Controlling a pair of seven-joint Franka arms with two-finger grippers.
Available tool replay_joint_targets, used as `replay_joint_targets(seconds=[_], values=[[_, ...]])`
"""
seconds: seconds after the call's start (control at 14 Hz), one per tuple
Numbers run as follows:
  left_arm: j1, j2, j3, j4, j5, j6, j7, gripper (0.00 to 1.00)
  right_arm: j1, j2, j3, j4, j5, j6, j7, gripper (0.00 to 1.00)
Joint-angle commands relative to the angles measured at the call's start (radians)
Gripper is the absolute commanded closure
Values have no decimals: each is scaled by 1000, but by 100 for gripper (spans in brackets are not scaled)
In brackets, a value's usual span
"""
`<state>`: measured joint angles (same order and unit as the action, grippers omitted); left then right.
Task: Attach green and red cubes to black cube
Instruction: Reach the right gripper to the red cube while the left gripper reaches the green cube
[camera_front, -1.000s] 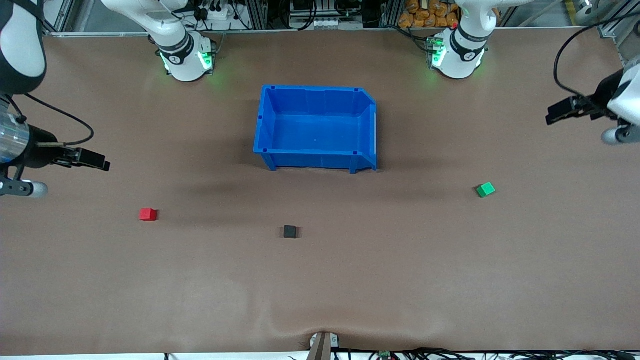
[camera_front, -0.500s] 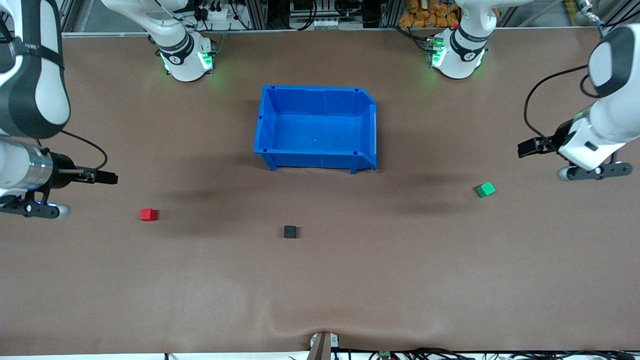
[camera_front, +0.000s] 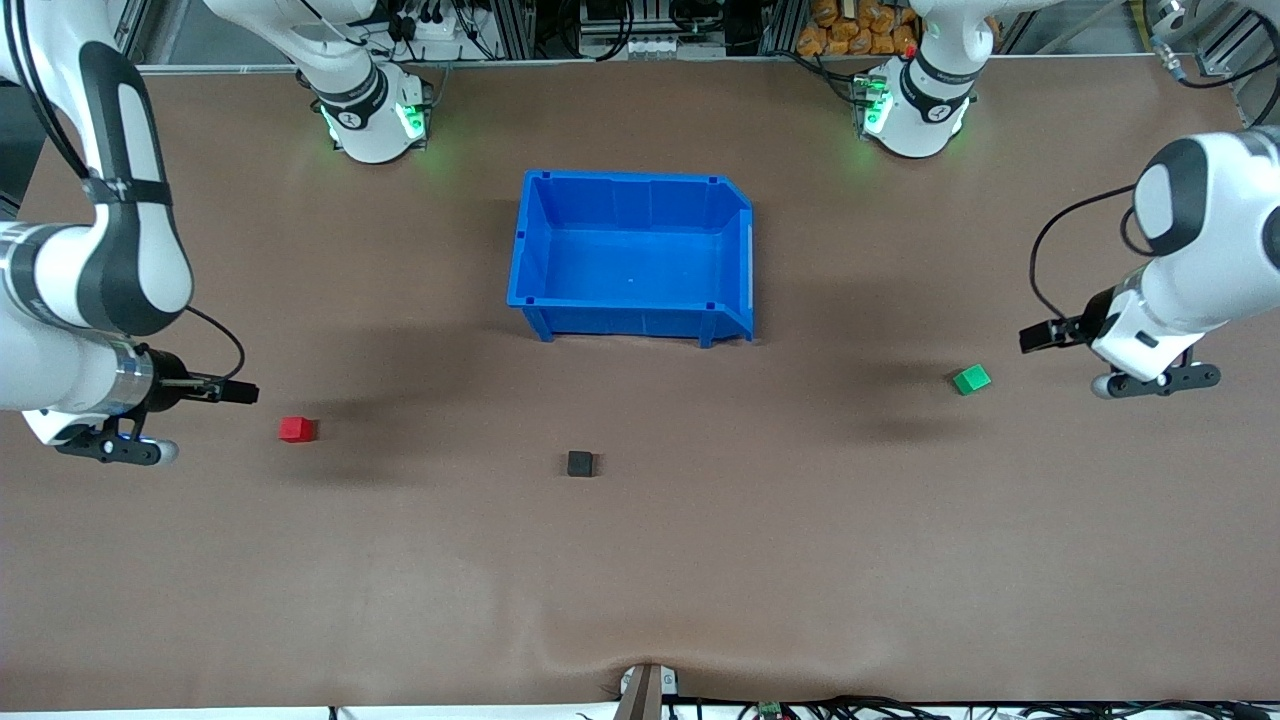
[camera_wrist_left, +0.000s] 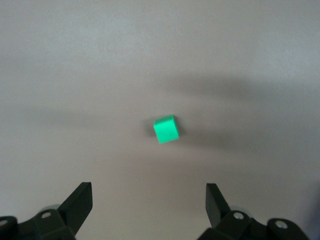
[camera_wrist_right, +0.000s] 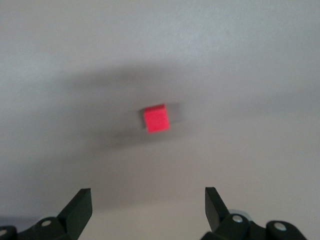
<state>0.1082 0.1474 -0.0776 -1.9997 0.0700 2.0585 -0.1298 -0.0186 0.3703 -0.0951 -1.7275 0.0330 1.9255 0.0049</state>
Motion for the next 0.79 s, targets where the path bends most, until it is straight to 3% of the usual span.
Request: replay_joint_targets(seconds=[0.0,0.21,0.36,0.57,0.71], values=[[5,70,-4,-8,22,92,-91,0,-80,-25,12,-148,33,133,-153,0],[30,135,-2,-27,24,182,-145,0,-73,-19,12,-199,47,176,-161,0],[38,172,-4,-28,24,227,-213,0,-40,-17,11,-288,47,341,-143,0],[31,211,-4,-27,24,255,-326,0,-30,65,12,-274,48,487,-132,0],[31,234,-5,-27,24,267,-335,0,-3,123,14,-256,45,512,-175,0]])
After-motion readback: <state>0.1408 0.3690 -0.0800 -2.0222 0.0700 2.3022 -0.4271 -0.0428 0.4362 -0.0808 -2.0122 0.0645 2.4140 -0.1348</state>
